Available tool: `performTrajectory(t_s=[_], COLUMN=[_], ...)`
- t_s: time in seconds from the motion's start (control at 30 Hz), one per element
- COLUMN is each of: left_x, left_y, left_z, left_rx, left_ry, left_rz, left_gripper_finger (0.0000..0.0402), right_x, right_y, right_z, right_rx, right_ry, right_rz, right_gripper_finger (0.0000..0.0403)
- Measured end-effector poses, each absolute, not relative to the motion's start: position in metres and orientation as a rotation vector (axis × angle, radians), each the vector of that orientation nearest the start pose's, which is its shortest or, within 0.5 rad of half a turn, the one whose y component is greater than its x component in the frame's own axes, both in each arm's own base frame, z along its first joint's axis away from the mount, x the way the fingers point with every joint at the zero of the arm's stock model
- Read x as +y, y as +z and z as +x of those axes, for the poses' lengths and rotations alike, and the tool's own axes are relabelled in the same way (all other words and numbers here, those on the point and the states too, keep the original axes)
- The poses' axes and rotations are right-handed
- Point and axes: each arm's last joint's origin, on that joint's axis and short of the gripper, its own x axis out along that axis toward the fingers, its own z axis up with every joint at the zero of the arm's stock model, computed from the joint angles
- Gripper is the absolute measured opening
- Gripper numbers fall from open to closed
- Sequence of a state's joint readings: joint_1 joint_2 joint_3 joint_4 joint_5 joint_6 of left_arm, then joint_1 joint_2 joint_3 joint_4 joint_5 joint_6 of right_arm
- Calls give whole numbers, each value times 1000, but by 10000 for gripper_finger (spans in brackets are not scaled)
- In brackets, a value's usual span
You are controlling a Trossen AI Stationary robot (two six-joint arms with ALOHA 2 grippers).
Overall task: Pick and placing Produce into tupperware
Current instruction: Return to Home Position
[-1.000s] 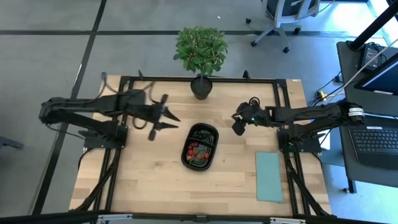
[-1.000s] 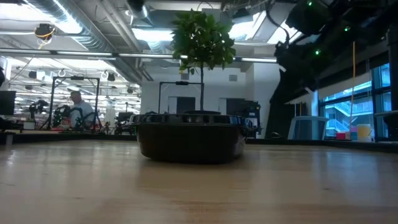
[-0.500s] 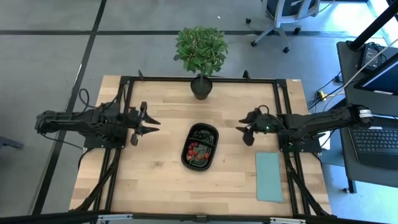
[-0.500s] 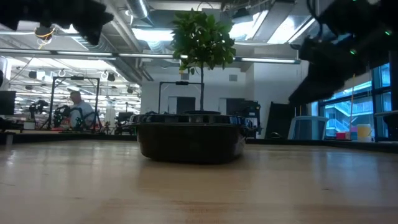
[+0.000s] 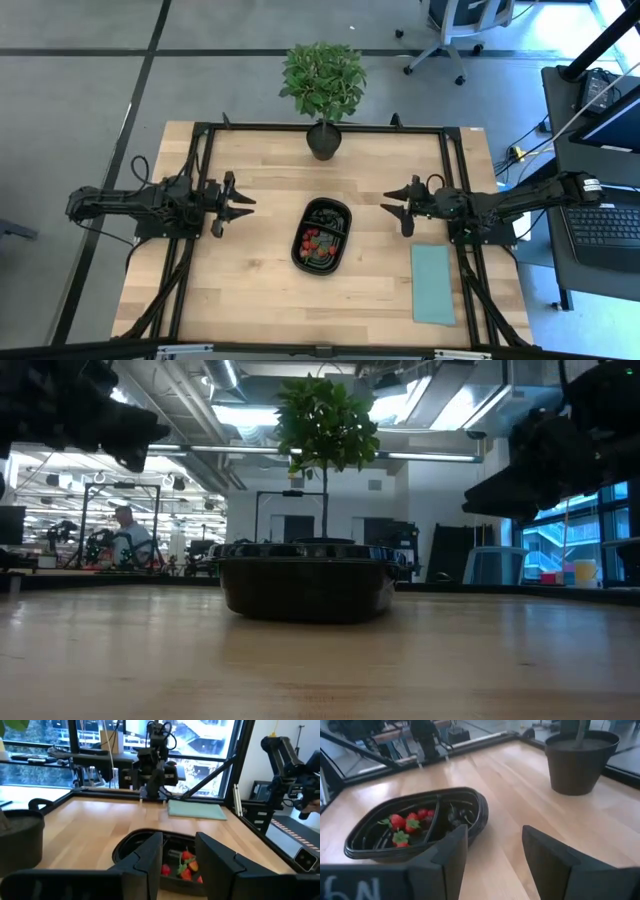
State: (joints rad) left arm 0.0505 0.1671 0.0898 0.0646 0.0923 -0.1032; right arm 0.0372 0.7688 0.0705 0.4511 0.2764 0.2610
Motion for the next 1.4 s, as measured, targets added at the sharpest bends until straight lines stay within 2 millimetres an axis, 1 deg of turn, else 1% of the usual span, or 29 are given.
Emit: performTrajectory(t_s=[0.17, 0.43, 0.67, 0.83, 1.0, 1.17, 1.4], left_x=[3, 3, 5, 5, 5, 7, 10], left_y=[177, 167, 167, 166, 167, 171, 169], left_z=[104, 101, 101, 101, 100, 97, 97], left_rx=[4, 1, -6, 0, -8, -56, -40], left_ry=[-37, -22, 44, 45, 52, 116, 179], left_rz=[-105, -103, -96, -97, -86, -68, -52], left_gripper_finger=[110, 110, 110, 110, 110, 110, 110], right_x=[-3, -4, -10, -14, -14, -14, -13], right_y=[144, 148, 155, 164, 165, 167, 167], right_z=[140, 138, 134, 128, 119, 111, 100], right_rx=[156, 133, 72, 3, 1, -16, -34], right_ry=[-264, -266, -305, -331, -328, -327, -325], right_rz=[237, 230, 191, 179, 173, 176, 179], right_gripper_finger=[191, 191, 191, 191, 191, 191, 191])
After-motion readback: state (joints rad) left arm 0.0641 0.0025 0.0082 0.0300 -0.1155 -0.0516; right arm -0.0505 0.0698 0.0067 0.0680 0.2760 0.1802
